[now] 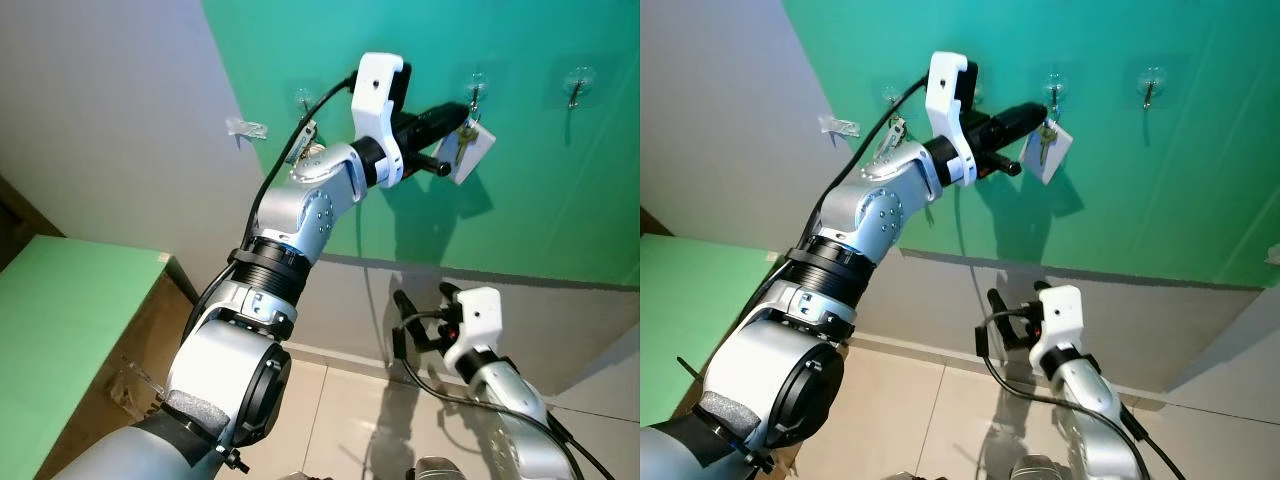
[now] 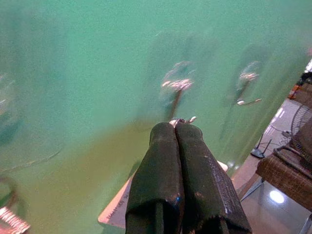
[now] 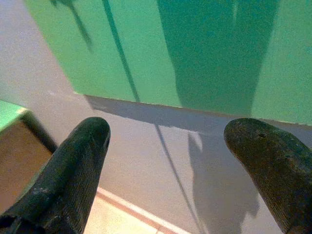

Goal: Hang keys on a hook

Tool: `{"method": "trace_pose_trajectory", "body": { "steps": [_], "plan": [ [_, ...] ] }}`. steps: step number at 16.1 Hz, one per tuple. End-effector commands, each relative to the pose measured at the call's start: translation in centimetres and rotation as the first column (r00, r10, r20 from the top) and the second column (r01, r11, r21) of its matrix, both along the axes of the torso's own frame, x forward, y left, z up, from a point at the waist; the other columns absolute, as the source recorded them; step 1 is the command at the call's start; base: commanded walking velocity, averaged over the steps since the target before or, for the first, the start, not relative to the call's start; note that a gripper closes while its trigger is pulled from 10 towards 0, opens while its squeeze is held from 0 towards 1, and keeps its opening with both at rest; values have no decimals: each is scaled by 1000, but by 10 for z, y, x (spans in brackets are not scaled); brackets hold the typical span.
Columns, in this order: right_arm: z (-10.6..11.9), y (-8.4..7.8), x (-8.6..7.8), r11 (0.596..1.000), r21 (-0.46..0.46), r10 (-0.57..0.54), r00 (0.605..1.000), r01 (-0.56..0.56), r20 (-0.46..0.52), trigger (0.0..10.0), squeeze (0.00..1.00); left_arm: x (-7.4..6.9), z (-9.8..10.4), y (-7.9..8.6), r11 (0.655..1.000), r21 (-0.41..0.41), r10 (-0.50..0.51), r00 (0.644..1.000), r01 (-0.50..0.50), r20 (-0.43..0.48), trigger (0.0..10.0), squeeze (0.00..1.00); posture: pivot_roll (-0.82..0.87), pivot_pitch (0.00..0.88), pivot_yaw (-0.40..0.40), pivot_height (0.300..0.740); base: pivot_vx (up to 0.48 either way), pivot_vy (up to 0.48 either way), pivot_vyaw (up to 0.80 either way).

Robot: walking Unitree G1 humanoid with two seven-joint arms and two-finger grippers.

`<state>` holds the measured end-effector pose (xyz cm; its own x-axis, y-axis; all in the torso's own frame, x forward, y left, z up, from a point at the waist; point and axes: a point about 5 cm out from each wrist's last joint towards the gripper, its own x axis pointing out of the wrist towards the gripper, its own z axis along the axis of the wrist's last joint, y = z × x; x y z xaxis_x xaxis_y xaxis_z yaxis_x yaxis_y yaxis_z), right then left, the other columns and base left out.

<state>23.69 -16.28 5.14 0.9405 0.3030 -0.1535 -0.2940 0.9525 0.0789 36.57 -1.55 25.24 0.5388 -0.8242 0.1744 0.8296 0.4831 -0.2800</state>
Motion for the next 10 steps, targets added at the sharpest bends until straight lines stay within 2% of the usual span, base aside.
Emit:
{"method": "trace_pose_trajectory", "body": {
  "steps": [1, 2, 3, 4, 5, 8, 10],
  "plan": [
    [10, -6, -10, 998, 44, 47, 999, -47, 4, 10000, 0, 6, 9, 1, 1000, -3, 30, 1000, -30, 9, 0, 0, -351, 18, 206, 740, 0, 0, 0],
    [14, -16, -17, 997, 41, 66, 998, -66, 0, 10000, 0, 10, 8, 5, 999, 2, 51, 999, -51, 3, 0, 0, -364, 21, 207, 740, 0, 0, 0],
    [15, -20, -19, 997, 35, 71, 997, -71, 1, 10000, 0, 12, 8, 6, 998, 4, 58, 998, -58, 2, 0, 0, -364, 21, 207, 740, 0, 0, 0],
    [21, -31, -21, 998, 38, 57, 998, -57, 7, 10000, 0, 16, 8, 10, 997, 7, 80, 997, -80, -1, 0, 0, -381, 25, 210, 740, 0, 0, 0],
    [28, -37, -21, 996, 62, 64, 998, -64, 11, 10000, 0, 18, 9, 14, 996, 4, 93, 996, -93, -3, 0, 0, -389, 25, 213, 740, 0, 0, 0],
    [37, -30, -29, 975, 154, 166, 986, -161, -19, 10000, 0, 21, 8, 14, 995, 5, 102, 995, -102, -6, 0, 0, -394, 25, 219, 740, 0, 0, 0],
    [41, -24, -33, 955, 205, 223, 974, -213, -27, 10000, 0, 21, -1, 13, 993, 40, 115, 993, -114, -18, 0, 0, -394, 25, 219, 740, 0, 0, 0]
  ]
}}
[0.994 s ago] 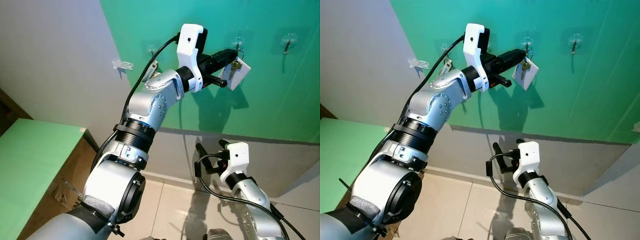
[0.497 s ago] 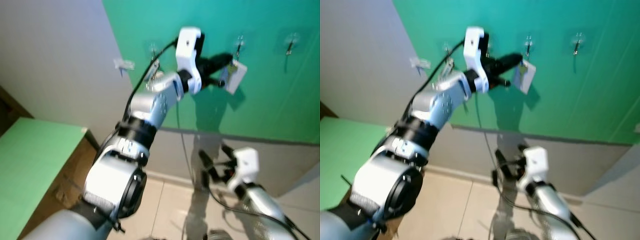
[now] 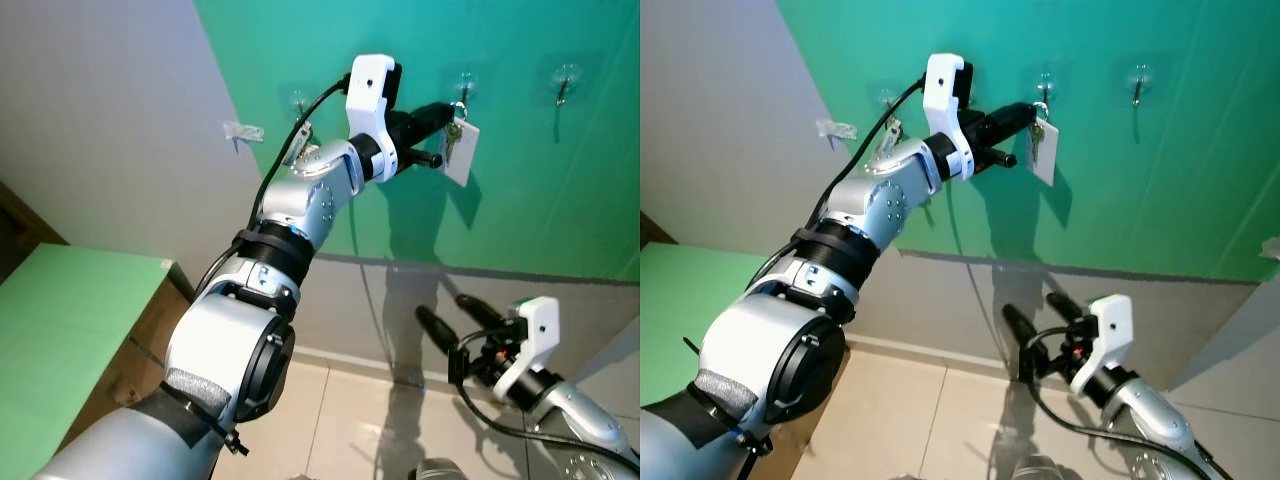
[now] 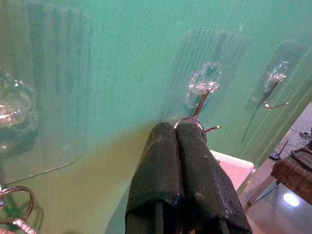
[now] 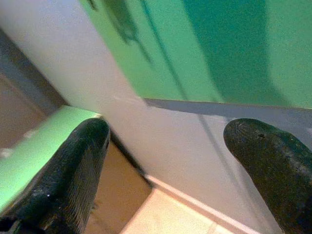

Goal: Hang keys on a hook

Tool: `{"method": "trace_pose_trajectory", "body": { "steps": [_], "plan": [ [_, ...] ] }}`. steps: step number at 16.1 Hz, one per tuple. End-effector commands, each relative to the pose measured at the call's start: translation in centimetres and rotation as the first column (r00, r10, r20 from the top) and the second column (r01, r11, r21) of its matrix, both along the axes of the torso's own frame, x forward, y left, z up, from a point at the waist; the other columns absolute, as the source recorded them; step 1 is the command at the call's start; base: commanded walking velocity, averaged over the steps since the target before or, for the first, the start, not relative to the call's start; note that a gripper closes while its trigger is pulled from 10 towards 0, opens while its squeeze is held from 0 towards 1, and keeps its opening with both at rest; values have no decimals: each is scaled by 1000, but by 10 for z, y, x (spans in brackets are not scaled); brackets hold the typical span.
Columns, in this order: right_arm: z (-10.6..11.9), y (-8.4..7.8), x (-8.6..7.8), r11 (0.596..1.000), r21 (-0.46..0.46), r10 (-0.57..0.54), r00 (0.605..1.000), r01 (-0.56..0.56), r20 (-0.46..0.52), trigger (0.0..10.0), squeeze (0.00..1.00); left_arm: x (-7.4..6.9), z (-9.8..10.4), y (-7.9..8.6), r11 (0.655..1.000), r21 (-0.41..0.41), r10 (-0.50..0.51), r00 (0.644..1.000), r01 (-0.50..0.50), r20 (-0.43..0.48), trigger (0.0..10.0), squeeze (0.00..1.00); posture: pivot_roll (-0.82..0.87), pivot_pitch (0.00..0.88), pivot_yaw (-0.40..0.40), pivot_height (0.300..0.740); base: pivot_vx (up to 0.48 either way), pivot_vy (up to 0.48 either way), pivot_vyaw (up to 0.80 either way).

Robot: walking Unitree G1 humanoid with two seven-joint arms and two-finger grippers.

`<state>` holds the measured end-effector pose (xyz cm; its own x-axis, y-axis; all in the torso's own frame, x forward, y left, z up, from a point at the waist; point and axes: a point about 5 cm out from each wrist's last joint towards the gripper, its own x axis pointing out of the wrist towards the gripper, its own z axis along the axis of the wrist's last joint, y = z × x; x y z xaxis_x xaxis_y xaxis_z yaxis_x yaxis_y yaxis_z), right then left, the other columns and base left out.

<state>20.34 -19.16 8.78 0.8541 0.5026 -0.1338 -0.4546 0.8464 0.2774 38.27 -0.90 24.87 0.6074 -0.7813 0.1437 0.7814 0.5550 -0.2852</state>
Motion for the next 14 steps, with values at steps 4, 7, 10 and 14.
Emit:
{"method": "trace_pose_trajectory", "body": {
  "steps": [4, 7, 10, 14],
  "plan": [
    [28, 11, 3, 987, 128, 96, 995, -98, 27, 10000, 0, 6, -22, 10, 990, 118, 82, 996, -78, -28, 10000, 0, -387, 27, 221, 740, 0, 0, 0],
    [32, 11, 7, 986, 136, 93, 995, -96, 27, 10000, 0, 7, -33, 13, 978, 180, 111, 994, -108, -9, 10000, 1000, -389, 23, 220, 740, 0, 0, 0],
    [32, 13, 9, 986, 143, 86, 996, -87, 14, 10000, 0, 3, -38, 10, 946, 299, 93, 988, -127, 126, 10000, 1000, -388, 24, 217, 740, 0, 0, 0],
    [30, 17, 9, 984, 151, 92, 996, -91, 1, 10000, 0, -2, -31, -1, 950, 296, 41, 977, -103, 208, 10000, 1000, -383, 25, 210, 740, 0, 0, 0]
  ]
}}
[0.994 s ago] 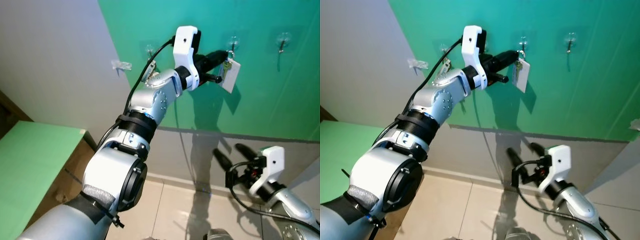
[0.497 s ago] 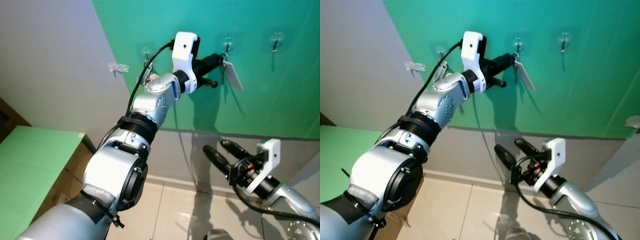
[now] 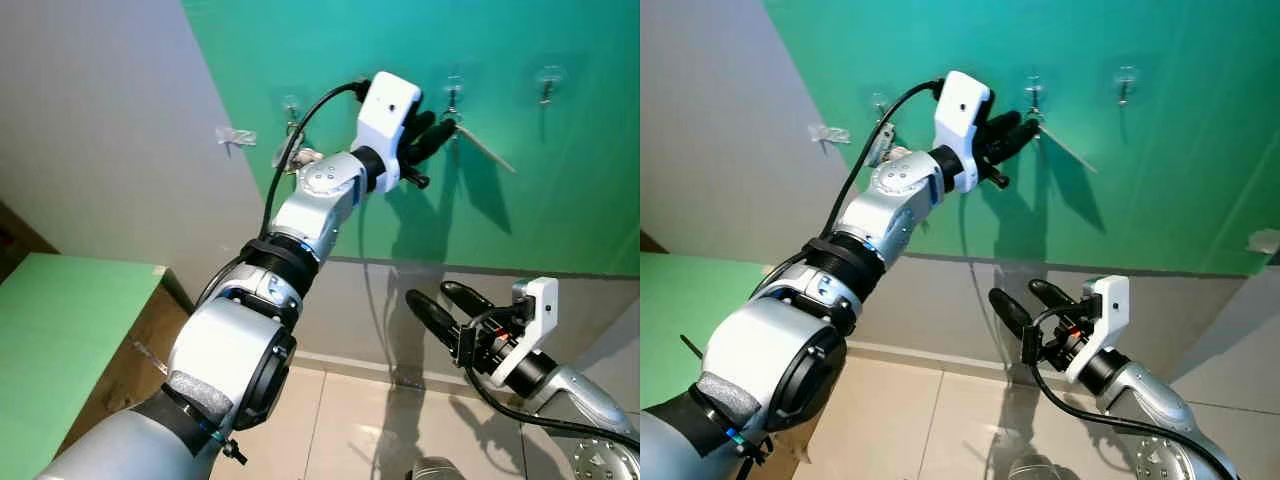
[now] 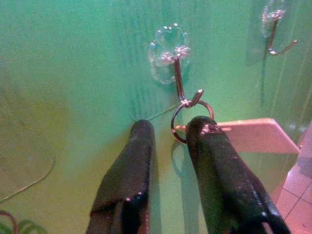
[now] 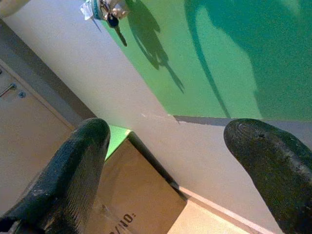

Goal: Hang keys on a hook

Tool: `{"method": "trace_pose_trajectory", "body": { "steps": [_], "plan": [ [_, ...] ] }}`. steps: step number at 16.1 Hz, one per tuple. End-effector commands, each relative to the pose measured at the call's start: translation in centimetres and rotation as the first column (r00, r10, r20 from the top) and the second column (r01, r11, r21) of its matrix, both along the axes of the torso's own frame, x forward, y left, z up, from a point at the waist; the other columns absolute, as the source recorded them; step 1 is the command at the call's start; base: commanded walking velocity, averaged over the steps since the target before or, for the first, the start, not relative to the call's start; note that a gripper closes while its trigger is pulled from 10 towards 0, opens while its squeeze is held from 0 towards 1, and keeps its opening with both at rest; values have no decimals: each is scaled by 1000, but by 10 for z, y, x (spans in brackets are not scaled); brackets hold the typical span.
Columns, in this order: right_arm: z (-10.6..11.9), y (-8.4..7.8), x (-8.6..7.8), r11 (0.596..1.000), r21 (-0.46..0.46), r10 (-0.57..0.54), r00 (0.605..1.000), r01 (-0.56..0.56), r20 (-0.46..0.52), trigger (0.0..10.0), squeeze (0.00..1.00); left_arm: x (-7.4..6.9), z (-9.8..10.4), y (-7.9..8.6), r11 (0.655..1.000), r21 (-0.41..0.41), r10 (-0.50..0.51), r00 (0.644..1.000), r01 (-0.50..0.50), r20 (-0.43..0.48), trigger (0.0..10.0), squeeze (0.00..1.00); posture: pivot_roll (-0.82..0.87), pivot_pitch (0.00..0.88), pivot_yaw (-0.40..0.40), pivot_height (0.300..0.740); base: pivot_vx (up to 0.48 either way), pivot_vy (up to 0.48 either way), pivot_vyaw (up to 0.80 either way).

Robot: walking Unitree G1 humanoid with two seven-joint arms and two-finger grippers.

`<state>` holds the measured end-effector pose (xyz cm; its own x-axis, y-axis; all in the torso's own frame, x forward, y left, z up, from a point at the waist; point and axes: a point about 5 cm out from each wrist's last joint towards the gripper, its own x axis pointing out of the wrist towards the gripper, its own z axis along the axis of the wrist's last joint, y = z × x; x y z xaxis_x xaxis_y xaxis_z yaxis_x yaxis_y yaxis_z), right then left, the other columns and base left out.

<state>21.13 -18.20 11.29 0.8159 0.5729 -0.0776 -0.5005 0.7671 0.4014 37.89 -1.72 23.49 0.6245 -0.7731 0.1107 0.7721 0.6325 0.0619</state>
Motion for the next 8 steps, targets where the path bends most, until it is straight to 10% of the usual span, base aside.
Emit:
{"method": "trace_pose_trajectory", "body": {
  "steps": [1, 8],
  "plan": [
    [5, 8, 1, 1000, 14, 26, 1000, -26, 16, 10000, 0, 2, -17, 7, 998, 63, 35, 999, -32, -39, 10000, 1000, -382, 25, 209, 740, 0, 0, 0],
    [3, 10, 1, 999, 12, 41, 999, -41, 2, 10000, 0, 7, -13, 22, 995, 80, 66, 998, -65, -2, 10000, 1000, -374, 17, 202, 740, 0, 0, 0]
  ]
}}
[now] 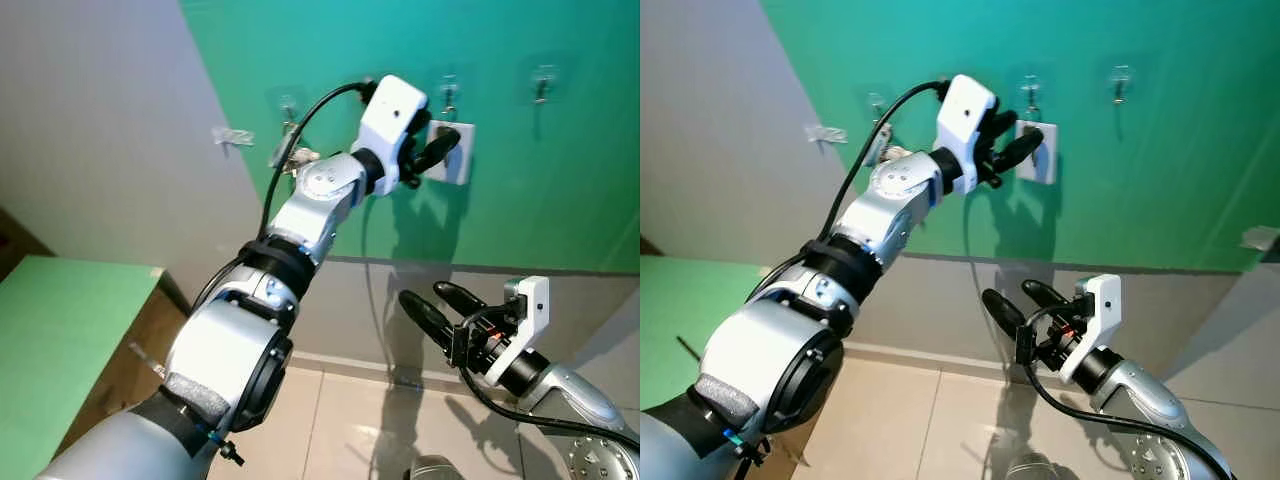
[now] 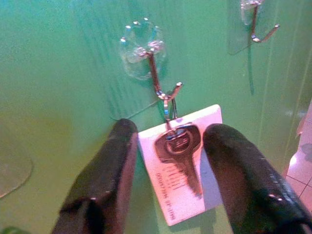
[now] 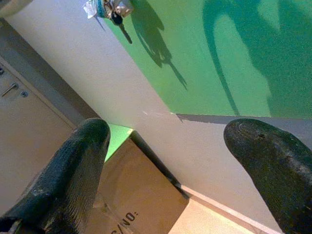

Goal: Hang keys on a hook

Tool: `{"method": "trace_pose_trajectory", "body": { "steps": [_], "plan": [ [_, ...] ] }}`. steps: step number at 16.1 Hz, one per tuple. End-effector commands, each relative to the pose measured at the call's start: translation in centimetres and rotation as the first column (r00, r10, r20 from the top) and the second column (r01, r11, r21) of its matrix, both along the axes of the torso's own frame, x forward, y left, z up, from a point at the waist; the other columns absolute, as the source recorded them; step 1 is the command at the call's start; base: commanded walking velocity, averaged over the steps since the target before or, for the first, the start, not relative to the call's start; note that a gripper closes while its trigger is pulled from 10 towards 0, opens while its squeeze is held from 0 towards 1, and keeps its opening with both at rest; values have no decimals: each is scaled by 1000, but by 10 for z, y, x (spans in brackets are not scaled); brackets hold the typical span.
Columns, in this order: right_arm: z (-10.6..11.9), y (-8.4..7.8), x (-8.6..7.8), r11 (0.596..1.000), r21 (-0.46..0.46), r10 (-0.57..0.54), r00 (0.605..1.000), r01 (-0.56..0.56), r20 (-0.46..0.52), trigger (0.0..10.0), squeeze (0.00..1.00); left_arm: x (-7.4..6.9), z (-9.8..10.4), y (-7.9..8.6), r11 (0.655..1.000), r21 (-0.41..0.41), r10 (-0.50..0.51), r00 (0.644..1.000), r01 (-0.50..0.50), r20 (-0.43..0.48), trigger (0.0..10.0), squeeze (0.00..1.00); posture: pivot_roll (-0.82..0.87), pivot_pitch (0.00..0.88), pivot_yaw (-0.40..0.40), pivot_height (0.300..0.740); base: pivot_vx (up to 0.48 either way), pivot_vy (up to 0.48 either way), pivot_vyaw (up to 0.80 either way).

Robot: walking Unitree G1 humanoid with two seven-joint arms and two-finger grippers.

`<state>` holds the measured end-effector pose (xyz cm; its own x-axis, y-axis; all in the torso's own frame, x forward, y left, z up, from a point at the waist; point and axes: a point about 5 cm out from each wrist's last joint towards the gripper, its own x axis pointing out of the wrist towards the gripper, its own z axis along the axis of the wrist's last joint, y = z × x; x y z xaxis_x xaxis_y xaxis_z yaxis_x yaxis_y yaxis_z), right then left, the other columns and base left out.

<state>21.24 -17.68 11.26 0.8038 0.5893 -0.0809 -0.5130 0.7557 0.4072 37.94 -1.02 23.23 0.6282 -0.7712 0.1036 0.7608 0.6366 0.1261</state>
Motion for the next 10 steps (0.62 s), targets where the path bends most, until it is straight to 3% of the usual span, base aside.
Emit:
{"method": "trace_pose_trajectory", "body": {
  "steps": [1, 4, 7, 10],
  "plan": [
    [2, 5, 1, 1000, 1, 18, 1000, -18, 9, 10000, 0, 6, -10, 23, 996, 16, 83, 996, -83, -31, 10000, 1000, -371, 14, 202, 740, 0, 0, 0],
    [1, -3, 12, 995, -17, -101, 994, 102, 40, 10000, 0, -3, -10, 38, 997, 11, 76, 996, -77, 43, 10000, 1000, -354, 5, 191, 740, 0, 0, 0],
    [-3, -5, 15, 992, -47, -117, 992, 119, 44, 10000, 0, -16, -16, 52, 996, 5, 89, 994, -89, 63, 10000, 1000, -340, 0, 186, 740, 0, 0, 0],
    [-11, -6, 25, 961, -164, -204, 972, 221, 116, 10000, 0, -50, -44, 84, 974, -61, 219, 975, -217, 41, 10000, 1000, -305, 0, 178, 740, 0, 0, 0]
  ]
}}
